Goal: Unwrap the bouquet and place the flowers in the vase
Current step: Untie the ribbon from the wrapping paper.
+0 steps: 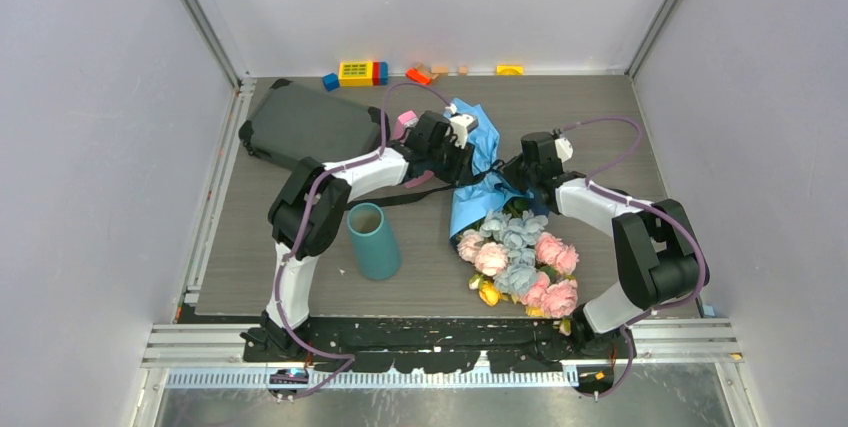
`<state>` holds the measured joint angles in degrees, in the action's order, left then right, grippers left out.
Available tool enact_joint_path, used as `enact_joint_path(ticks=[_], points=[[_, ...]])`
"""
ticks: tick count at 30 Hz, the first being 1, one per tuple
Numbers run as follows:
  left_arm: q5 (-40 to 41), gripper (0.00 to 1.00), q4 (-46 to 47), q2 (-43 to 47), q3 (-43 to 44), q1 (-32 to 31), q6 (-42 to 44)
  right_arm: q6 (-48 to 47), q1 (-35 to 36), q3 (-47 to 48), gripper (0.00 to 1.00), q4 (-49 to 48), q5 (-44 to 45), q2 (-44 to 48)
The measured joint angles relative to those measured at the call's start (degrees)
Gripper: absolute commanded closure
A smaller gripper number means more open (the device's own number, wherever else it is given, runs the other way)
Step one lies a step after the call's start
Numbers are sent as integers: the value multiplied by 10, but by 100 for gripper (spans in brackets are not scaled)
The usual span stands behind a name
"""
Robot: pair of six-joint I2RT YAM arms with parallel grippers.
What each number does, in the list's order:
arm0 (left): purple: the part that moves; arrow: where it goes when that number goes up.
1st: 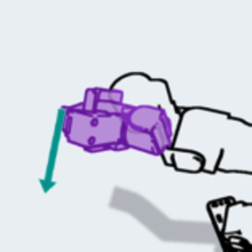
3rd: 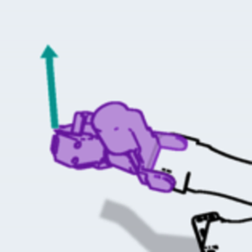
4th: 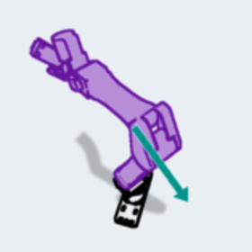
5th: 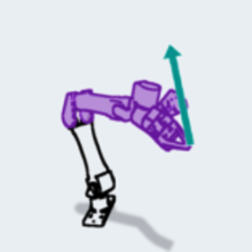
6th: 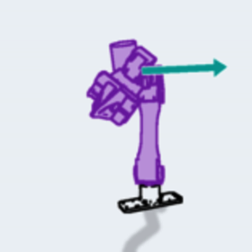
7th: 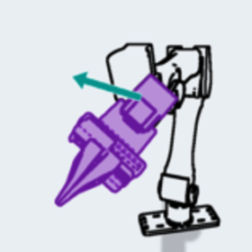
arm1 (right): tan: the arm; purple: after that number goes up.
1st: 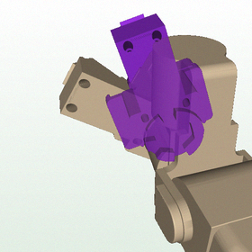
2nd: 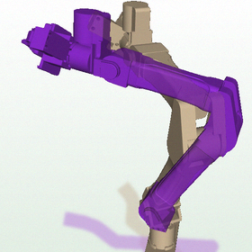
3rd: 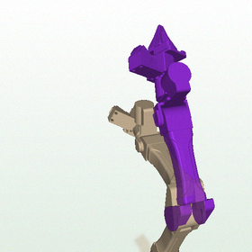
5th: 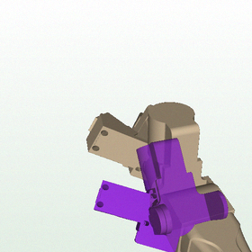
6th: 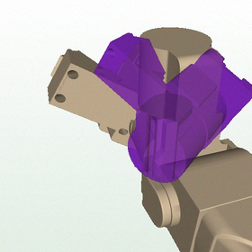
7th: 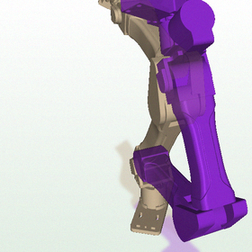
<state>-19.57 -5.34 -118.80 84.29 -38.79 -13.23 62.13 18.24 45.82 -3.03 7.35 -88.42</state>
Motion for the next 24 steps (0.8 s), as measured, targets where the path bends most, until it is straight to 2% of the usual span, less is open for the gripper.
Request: enact_joint_path(ticks=[24], points=[[-30,59,47,0,0,-7,0,0,-1,0,100,0,-6,0]])
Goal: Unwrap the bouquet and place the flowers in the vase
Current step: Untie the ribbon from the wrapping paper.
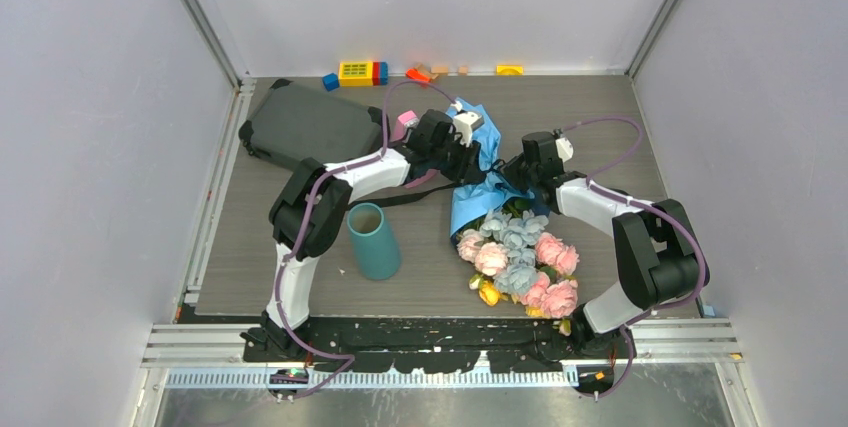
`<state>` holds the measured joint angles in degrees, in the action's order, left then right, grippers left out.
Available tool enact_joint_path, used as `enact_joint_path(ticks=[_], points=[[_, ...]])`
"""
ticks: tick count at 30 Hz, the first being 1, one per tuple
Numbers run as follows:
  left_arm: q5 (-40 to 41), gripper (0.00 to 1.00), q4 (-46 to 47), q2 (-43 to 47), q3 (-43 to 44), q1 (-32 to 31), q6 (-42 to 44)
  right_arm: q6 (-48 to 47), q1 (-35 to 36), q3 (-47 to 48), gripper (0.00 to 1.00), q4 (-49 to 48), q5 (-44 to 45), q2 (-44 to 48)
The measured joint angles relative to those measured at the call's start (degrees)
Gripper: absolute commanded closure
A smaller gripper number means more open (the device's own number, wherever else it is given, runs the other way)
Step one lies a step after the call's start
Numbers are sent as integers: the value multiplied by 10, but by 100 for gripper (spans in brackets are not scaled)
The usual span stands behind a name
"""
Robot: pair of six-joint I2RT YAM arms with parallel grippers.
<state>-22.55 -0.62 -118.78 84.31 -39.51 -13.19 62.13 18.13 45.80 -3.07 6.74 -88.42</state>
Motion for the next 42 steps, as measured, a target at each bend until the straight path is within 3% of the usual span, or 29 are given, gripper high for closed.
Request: enact_joint_path(ticks=[7,17,27,42], points=[[-5,59,0,-3,20,-2,2,0,0,0,100,-2,-2,-1],[-18,71,2,-28,48,-4,12,0,-2,0,100,-2,-4,-1],[-17,100,7,-32,47,-4,14,0,-2,0,100,-2,-4,-1],[12,100,52,6,-21,-5,-16,-1,-14,-15,100,7,9,19]])
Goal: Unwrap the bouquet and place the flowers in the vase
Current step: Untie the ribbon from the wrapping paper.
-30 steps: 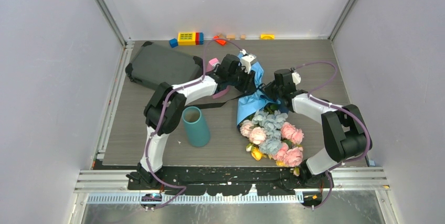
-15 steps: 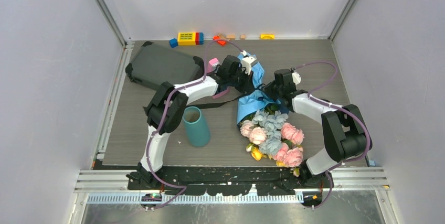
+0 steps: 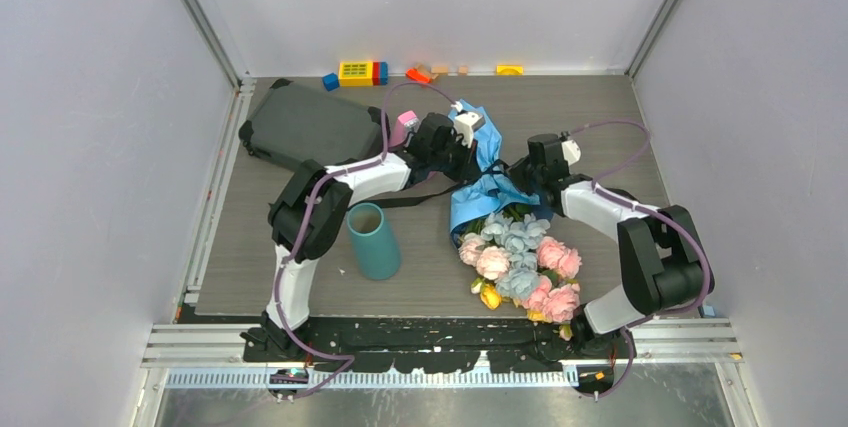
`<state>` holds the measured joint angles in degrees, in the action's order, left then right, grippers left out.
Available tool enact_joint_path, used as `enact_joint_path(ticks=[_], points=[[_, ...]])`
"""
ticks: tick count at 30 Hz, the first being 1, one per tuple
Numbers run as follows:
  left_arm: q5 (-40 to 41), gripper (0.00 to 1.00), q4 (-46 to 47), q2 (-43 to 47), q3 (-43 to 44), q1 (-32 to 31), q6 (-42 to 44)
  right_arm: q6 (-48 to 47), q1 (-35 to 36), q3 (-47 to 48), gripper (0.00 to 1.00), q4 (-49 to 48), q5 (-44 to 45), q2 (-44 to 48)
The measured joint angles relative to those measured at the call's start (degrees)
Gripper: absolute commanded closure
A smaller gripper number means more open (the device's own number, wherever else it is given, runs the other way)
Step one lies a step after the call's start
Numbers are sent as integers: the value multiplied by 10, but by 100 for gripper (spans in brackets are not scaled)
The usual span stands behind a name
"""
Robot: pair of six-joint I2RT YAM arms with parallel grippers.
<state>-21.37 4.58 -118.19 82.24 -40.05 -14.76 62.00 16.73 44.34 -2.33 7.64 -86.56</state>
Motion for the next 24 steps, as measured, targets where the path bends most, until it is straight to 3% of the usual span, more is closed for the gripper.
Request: enact_joint_path(ticks=[15,24], points=[[4,99,-1,14,-19,8,-18,-22,-25,-15,100,-10,-8,18],[4,99,1,14,-19,9,-30,-46,-26,3,76,6,-76,30]])
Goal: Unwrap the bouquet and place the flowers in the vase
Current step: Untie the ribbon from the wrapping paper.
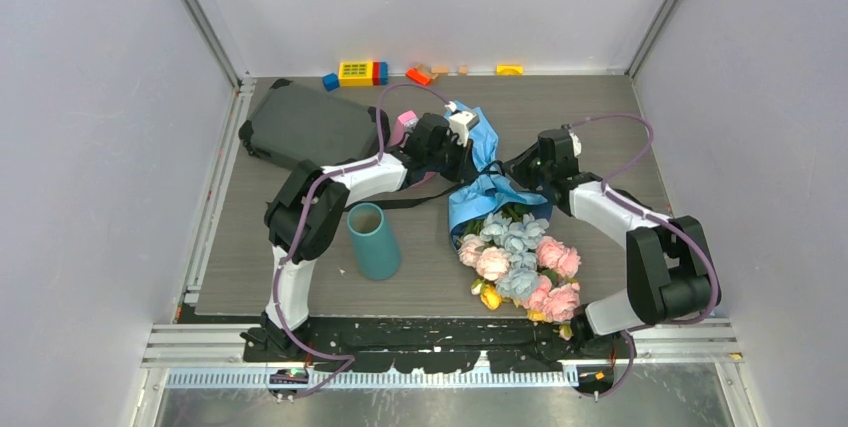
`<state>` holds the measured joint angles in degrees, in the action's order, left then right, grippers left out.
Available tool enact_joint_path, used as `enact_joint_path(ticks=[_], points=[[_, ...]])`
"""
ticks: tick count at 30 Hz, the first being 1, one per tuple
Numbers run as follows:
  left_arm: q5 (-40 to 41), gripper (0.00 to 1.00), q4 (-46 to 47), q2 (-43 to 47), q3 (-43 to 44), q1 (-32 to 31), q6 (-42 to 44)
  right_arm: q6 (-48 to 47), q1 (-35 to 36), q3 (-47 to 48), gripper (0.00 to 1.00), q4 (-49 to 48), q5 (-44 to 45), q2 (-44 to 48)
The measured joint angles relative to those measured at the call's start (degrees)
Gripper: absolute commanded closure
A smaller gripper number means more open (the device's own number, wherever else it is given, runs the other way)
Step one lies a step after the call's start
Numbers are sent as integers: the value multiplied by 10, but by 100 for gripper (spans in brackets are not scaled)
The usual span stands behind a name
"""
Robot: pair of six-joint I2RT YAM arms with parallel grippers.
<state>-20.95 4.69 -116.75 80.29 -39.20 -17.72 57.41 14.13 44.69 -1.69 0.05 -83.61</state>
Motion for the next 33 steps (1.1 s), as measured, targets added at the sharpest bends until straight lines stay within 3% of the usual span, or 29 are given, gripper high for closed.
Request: enact_joint_path(ticks=[4,14,33], points=[[0,100,8,2,-6,0,-4,15,0,0,70,9,-17,24],[0,100,20,5,-10,4,-19,56,1,-3,66,14,-51,41],[-1,100,24,5,-10,7,-29,146,9,-23,68,-75,-77,-62]])
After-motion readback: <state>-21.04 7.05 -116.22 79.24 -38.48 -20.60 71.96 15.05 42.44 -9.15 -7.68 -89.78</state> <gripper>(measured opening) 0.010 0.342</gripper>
